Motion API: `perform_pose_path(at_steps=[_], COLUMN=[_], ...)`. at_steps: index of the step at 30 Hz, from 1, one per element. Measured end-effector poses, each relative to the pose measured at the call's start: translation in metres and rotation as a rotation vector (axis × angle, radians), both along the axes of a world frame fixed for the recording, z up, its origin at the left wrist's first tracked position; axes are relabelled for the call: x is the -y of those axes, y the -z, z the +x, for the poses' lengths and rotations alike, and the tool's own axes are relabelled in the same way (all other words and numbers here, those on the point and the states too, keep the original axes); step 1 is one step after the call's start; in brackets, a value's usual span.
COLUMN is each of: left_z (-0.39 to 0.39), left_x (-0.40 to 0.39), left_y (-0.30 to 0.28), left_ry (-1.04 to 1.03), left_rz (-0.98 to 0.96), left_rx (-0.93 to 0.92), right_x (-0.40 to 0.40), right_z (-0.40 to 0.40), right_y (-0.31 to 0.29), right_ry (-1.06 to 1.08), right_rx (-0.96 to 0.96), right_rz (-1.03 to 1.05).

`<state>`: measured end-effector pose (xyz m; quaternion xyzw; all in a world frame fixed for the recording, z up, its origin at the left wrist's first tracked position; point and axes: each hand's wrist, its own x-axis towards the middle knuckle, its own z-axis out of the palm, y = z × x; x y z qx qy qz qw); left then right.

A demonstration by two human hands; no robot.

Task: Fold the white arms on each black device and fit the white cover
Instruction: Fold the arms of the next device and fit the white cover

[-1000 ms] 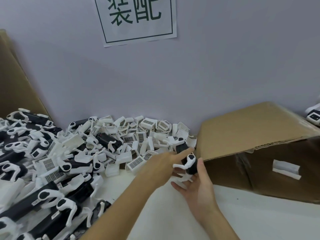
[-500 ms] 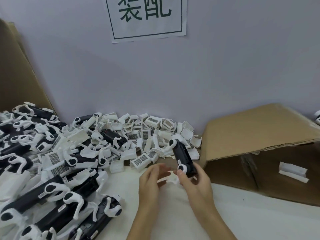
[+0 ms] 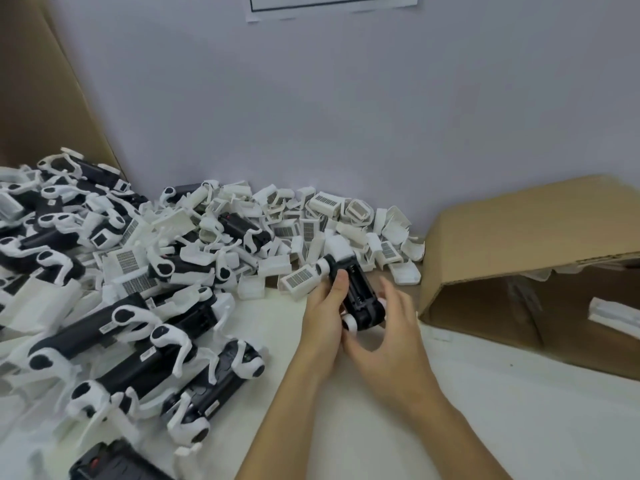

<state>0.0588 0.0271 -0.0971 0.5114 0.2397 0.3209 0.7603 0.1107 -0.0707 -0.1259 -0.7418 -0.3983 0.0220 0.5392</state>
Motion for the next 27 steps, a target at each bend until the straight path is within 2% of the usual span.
perform_pose_path(at_steps=[3,12,19,24,27], left_z=[0.000,0.005,0.005,0.004,0.004], left_x=[0.000,0.008,0.007,0.003,0.000], left_y=[0.001,0.007,0.006,0.008,0.007], left_ry=[-0.002,0.084,0.090,0.062,0.059], left_rz=[0.018,0.260,0.276,0.337,0.389], left_rx=[0.026,0.039,0.066,0.038,0.034], right_x=[-0.001,0.001,0.004,0.002,0.002], right_z=[0.000,0.000,0.004,0.006,0.006], right_y=[0.001,-0.006,-0.008,-0.004,-0.007], right_ry=[0.063,0.143,0.165,0.082,-0.022], right_rx=[-0.026,0.008,0.013,-0.030,-0.051], right_rz=[-0.033,0.008,0.073,0.033,0.092])
